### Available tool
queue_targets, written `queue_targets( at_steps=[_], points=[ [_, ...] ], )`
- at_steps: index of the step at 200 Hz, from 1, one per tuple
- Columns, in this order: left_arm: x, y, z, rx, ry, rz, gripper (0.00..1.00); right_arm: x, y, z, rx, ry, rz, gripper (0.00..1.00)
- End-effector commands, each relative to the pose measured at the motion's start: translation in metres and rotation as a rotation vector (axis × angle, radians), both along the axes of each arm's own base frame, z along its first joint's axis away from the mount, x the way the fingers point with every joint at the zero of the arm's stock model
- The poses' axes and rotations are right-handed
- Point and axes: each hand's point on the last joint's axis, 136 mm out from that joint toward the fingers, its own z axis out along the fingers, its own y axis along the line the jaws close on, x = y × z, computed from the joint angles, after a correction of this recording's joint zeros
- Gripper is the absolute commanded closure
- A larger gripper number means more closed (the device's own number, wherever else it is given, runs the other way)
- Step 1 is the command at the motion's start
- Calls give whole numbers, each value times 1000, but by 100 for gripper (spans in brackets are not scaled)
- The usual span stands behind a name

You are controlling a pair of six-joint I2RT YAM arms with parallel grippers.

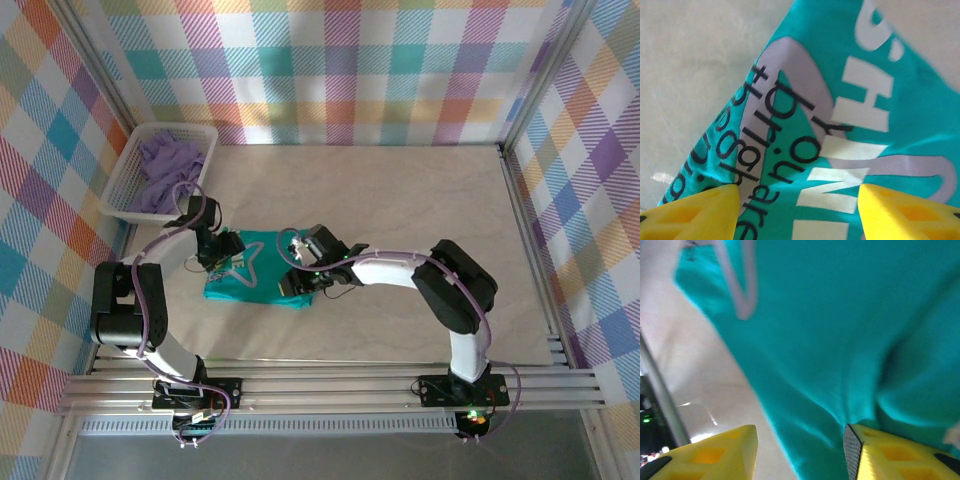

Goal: Fold the inside-out t-shirt

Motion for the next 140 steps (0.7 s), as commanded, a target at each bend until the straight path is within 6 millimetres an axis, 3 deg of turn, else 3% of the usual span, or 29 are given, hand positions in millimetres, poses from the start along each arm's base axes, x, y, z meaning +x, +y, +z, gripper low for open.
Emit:
queue_targets(
  at_steps=[1,18,49,64,79,92,103,115,140],
  points=[
    [-20,-11,-15,-64,41,-33,37,12,-38,-14,-96,61,-78,52],
    [-40,-37,-21,-126,53,-93,37,21,-66,-21,-162,74,-107,51],
    [-92,-123,-18,-263,46,-240,37,57,-125,-19,-238,71,-200,50],
    [-107,-174,-6,-323,-4,-317,36,83,-148,-4,-238,21,-248,48],
    [-120,-224,17,-393,-35,-424,36,105,-167,23,-237,-53,-289,42],
    [-123,-252,43,-428,-81,-507,35,116,-184,48,-246,-123,-334,36],
    [-115,-262,68,-449,-157,-553,34,117,-198,63,-250,-161,-368,33],
    [-97,-252,86,-385,-252,-567,33,110,-212,70,-262,-172,-401,30],
    [-39,-217,95,-319,-346,-509,25,85,-225,61,-273,-126,-435,25]
  ],
)
